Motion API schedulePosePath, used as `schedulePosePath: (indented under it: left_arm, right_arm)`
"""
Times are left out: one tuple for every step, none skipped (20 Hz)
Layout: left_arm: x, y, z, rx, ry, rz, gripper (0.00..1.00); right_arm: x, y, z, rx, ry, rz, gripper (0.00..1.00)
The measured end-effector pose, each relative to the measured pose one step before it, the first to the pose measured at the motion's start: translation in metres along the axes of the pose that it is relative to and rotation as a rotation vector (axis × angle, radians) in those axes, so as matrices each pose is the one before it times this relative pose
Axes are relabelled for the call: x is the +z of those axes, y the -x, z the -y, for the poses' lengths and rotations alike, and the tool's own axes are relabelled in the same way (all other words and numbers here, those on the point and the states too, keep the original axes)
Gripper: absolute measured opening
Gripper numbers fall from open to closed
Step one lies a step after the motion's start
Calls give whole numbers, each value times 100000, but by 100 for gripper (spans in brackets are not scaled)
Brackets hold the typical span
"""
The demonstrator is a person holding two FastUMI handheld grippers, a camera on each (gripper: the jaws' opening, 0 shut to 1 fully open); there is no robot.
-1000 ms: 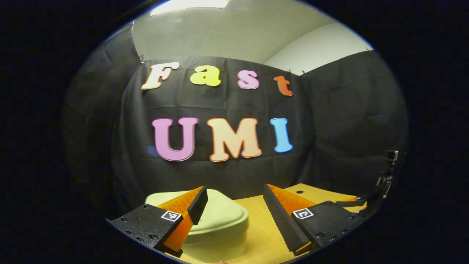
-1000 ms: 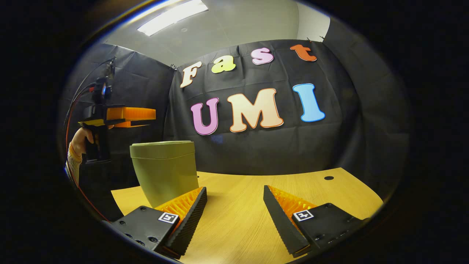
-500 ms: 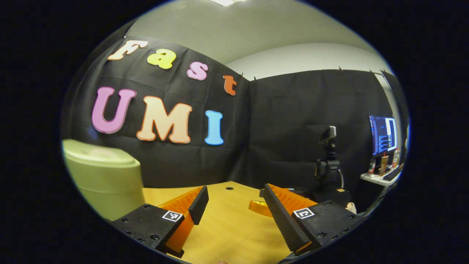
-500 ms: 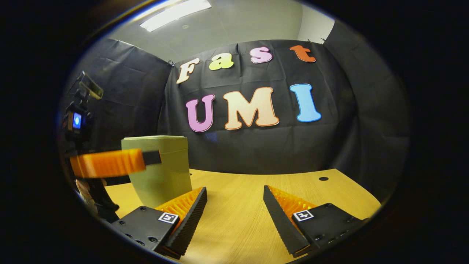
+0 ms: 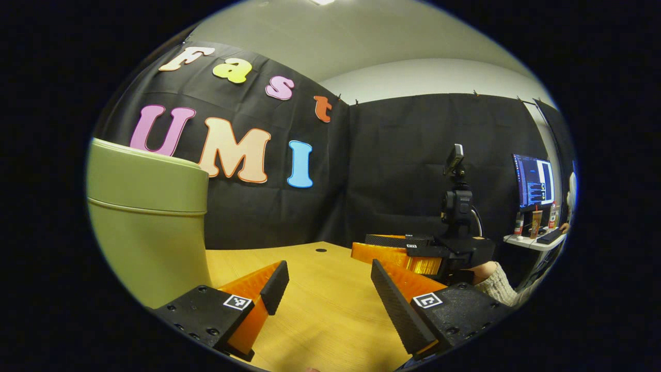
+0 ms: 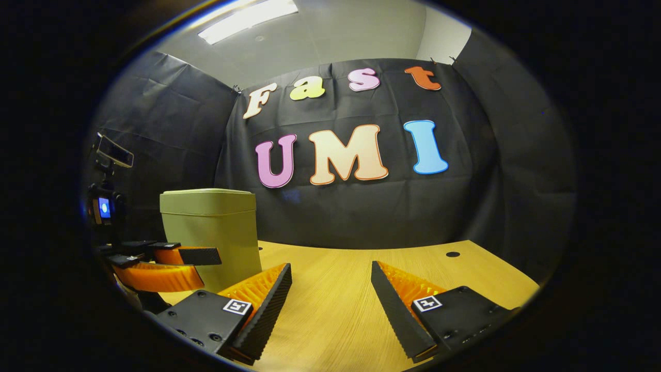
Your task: Press the lid of the desktop garbage bin to open it, pick up the crumpled paper on the desktop and throw it into the bin, then pick up the pop can on the desktop and drop it into the bin, and finally close the garbage bin lid.
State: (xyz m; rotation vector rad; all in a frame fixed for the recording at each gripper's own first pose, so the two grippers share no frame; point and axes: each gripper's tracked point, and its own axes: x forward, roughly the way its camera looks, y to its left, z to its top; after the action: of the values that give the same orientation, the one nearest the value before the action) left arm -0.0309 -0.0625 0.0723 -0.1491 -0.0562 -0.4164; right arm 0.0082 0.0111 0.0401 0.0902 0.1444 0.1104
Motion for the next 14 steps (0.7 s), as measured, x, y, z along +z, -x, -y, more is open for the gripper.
schedulePosePath:
  left_arm:
    - [-263,-47,-120,-177,-568,21,97]
    - [-463,-90,88,-670,-906,-1427,97]
    - [-427,-12,-49,-17,-778,-1052,97]
    - [-153,-20,-262,362,139,-198,97]
    - [-156,-29,-107,-45,680,-404,97]
    - [-236,-115,-67,402,739,-416,97]
    - [-122,-18,-202,575,547,-512,97]
    - [-163,-93,-66,344,242,-597,97]
    - [-131,-22,-156,679,151,-279,97]
    - [-64,-10,-212,627,256,-186,97]
    - [22,25,-72,282,254,-7,97]
    - [-17,-52,-115,343,53,16,97]
    - [144,26,-138,371,-232,198,97]
    - [75,85,-93,403,-457,189,97]
  right_arm:
    - [-185,-140,157,-417,-133,-332,97]
    - [-209,-164,225,-621,334,-371,97]
    - [-185,-92,209,-632,378,-186,97]
    - [-66,-100,-9,-107,174,-138,97]
    - [-118,-45,-149,354,-48,-247,97]
    - [-85,-61,-167,443,-85,-344,97]
    - [-179,-42,-63,347,155,-84,97]
    - [-61,-87,-45,70,357,-107,94]
    - [-112,-15,30,-69,357,-125,97]
    - [-74,-80,-38,5,135,-138,97]
    - [-85,9,-22,181,-2,-66,97]
    - [70,-7,-92,160,-136,145,97]
    - [77,-38,34,-35,-111,295,97]
    - [102,-43,18,-16,-21,160,97]
